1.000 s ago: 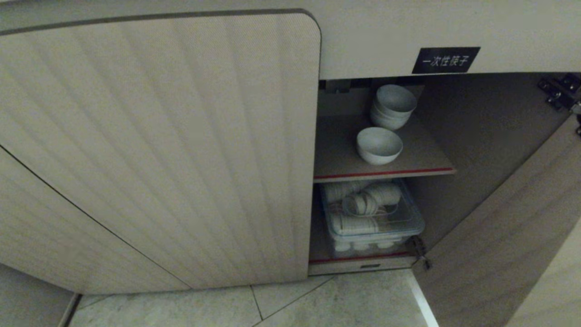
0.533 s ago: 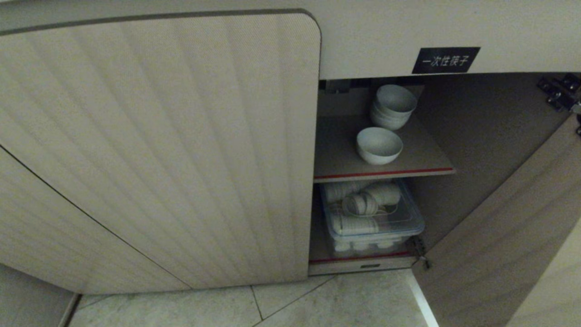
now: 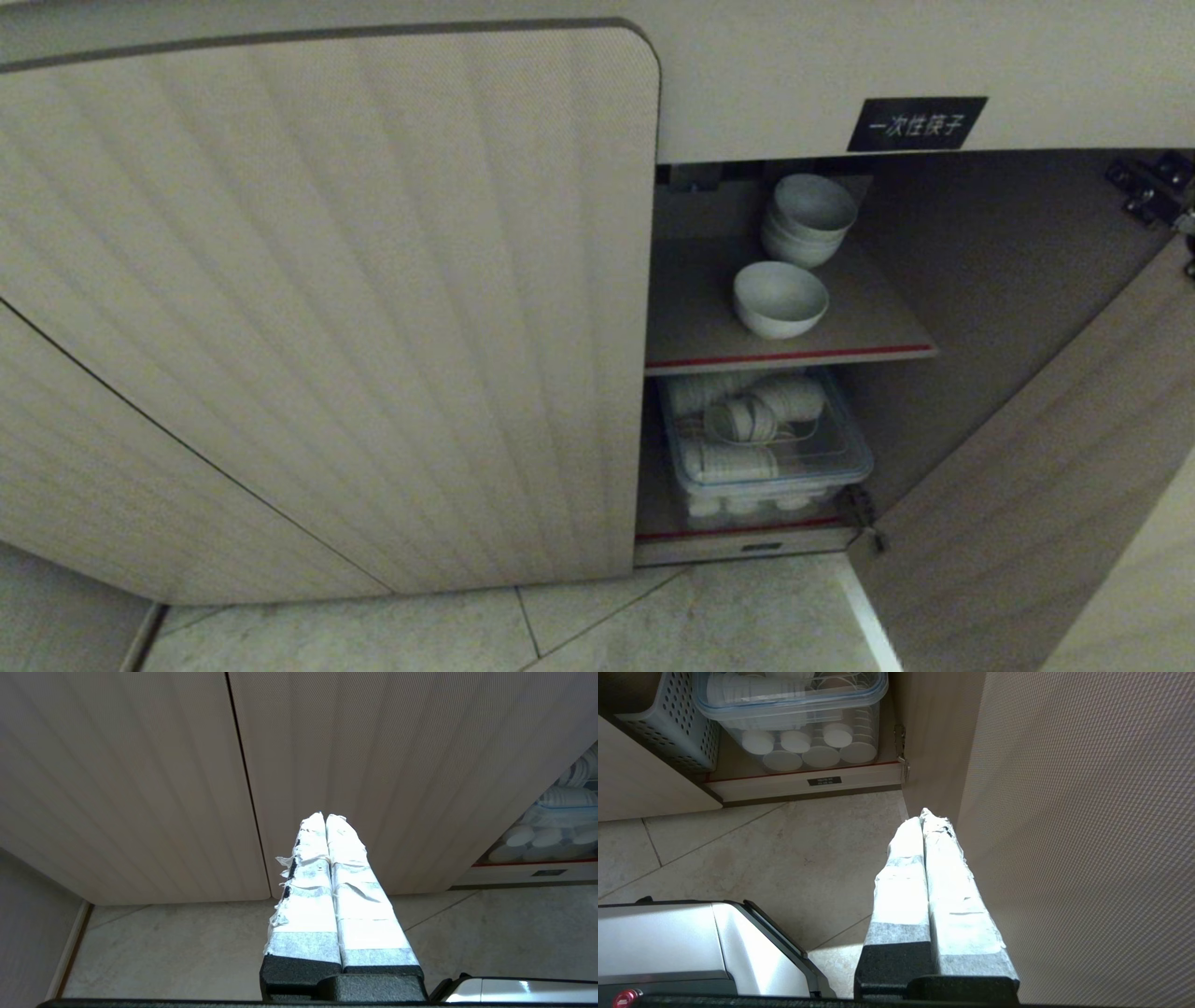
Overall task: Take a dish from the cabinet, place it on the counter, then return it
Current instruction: Close the cabinet door
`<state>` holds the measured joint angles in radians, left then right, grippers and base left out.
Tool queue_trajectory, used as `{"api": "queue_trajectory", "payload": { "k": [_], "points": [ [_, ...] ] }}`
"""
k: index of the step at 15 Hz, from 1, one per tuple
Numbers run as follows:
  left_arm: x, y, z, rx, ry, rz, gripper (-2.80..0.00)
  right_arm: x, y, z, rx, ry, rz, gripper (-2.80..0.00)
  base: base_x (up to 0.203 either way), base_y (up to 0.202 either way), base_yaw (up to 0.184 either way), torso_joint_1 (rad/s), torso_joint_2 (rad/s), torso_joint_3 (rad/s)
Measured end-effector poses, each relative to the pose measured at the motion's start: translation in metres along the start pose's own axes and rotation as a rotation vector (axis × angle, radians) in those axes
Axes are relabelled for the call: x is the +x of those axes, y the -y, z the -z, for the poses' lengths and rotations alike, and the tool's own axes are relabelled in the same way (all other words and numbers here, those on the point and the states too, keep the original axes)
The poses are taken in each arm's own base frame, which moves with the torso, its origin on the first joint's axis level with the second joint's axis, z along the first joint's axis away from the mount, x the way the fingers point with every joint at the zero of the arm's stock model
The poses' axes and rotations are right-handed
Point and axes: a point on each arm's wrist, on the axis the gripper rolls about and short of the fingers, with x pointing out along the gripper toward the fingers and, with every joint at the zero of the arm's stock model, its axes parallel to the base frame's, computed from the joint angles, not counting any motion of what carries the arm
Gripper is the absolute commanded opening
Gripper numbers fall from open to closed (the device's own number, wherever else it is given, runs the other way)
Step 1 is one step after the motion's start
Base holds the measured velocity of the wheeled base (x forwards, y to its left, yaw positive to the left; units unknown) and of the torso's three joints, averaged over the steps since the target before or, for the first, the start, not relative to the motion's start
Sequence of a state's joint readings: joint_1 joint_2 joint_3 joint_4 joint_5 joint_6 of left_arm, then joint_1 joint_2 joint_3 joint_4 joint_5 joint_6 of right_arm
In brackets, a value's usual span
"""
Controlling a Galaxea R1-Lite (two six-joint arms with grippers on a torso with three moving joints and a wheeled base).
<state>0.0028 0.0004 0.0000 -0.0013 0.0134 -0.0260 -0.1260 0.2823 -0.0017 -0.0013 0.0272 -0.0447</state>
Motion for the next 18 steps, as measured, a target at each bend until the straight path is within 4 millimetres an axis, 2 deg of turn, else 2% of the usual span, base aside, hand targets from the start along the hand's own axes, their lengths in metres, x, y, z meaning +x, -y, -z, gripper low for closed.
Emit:
{"api": "queue_trajectory", "payload": {
  "k": [6,18],
  "points": [
    [0.0000,0.0000,0.0000,0.000,0.000,0.000,-2.80,0.0001,0.0000,0.0001,-0.001,-0.002,0.000,-2.80,-0.011,0.000,0.000,0.001,0.00,0.000],
    [0.0000,0.0000,0.0000,0.000,0.000,0.000,-2.80,0.0001,0.0000,0.0001,-0.001,-0.003,0.000,-2.80,-0.189,0.000,0.000,0.003,0.00,0.001]
  ]
}}
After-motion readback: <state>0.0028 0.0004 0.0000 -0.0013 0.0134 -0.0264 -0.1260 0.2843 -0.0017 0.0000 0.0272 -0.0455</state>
